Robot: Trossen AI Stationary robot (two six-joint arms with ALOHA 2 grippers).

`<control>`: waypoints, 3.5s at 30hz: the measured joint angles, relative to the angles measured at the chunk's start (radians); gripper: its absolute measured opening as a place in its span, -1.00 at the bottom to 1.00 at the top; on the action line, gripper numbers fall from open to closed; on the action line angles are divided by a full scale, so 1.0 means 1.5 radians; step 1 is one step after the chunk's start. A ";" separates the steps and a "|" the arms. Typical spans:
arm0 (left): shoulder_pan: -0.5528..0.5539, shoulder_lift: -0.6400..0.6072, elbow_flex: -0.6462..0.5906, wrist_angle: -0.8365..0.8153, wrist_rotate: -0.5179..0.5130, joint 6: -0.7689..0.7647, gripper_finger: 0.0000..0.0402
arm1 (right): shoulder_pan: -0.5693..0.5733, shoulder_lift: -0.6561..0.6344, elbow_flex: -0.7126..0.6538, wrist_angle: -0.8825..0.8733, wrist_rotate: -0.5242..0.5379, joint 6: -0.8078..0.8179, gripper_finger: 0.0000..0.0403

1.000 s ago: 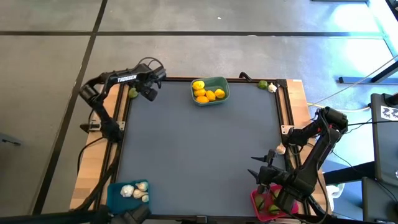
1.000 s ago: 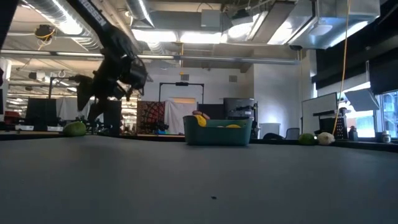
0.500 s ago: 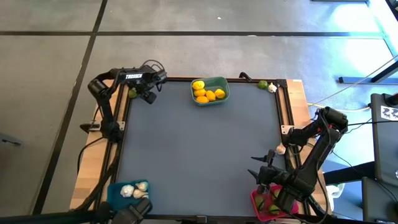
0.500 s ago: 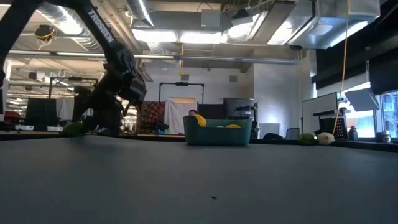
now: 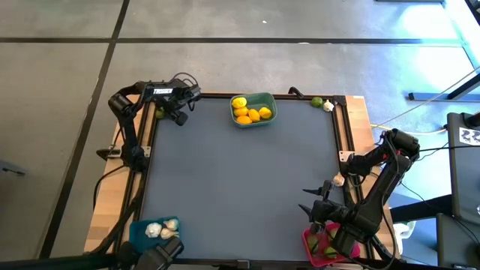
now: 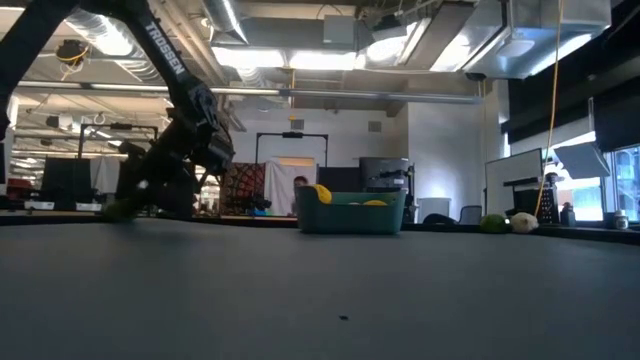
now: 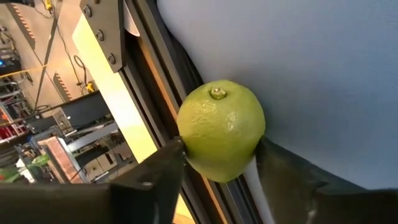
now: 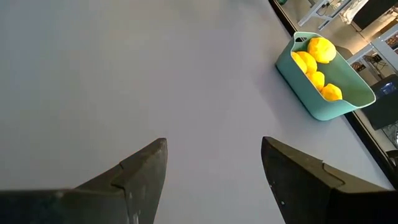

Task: Sort produce into baskets
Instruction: Put the green lime into the pink bin

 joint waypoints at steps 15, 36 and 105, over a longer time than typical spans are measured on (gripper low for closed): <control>-0.002 0.000 0.000 -0.002 0.001 0.032 -0.40 | 0.000 0.000 0.000 -0.001 0.000 0.000 0.28; -0.157 -0.157 0.000 -0.078 0.033 0.021 -0.39 | 0.000 0.000 0.001 0.001 -0.016 0.000 0.28; -0.783 -0.132 0.001 0.905 0.217 0.128 -0.39 | -0.277 -0.141 0.000 0.374 -0.083 -0.563 0.28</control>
